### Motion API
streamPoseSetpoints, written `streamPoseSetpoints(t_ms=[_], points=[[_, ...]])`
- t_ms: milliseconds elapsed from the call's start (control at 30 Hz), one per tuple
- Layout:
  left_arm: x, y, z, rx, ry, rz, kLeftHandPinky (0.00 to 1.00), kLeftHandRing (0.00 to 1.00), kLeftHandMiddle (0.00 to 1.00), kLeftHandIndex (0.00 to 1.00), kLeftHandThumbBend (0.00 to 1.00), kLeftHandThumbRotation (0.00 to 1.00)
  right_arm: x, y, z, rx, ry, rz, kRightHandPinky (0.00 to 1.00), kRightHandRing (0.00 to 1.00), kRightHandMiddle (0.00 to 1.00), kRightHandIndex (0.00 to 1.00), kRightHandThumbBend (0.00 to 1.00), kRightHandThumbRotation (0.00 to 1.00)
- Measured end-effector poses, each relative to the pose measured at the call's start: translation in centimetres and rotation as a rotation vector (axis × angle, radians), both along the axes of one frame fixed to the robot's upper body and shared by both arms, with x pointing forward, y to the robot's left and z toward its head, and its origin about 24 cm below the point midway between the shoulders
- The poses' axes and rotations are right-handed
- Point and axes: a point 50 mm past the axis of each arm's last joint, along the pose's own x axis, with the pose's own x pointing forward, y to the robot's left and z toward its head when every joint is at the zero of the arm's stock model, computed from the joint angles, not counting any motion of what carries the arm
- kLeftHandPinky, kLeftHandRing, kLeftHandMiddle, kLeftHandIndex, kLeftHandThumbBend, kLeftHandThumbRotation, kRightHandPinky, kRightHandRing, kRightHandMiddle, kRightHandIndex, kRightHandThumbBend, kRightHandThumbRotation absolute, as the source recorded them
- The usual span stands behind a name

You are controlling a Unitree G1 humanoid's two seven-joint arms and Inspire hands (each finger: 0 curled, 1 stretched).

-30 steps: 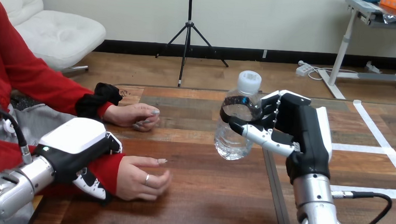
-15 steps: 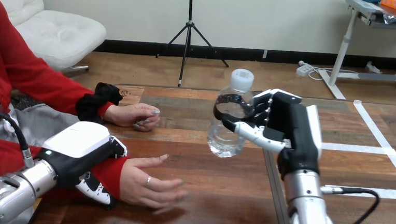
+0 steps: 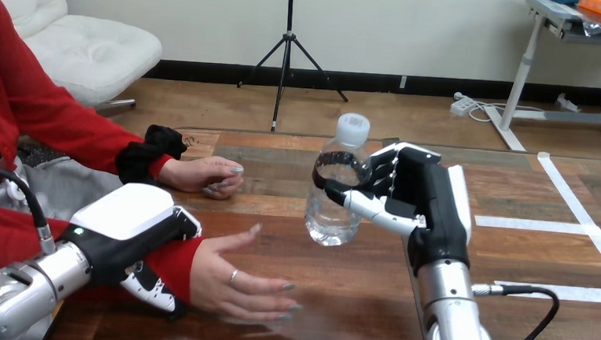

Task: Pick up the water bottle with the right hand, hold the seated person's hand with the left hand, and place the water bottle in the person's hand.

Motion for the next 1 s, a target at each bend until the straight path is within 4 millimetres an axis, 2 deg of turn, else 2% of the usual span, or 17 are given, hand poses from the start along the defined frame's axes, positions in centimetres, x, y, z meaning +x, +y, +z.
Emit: streamPoseSetpoints(t_ms=[400,1000], points=[[0.3,-0.6,1.1,-0.01,-0.033,-0.016,0.34,0.38,0.43,0.46,0.73,0.21,-0.2,0.8,-1.1,0.004,0.037,-0.003,0.22,0.26,0.32,0.32,0.76,0.0],[0.8,-1.9,2.3,-0.061,-0.066,-0.036,0.34,0.38,0.44,0.46,0.75,0.13,-0.3,1.8,-1.4,-0.012,0.044,-0.006,0.22,0.26,0.32,0.32,0.78,0.0]])
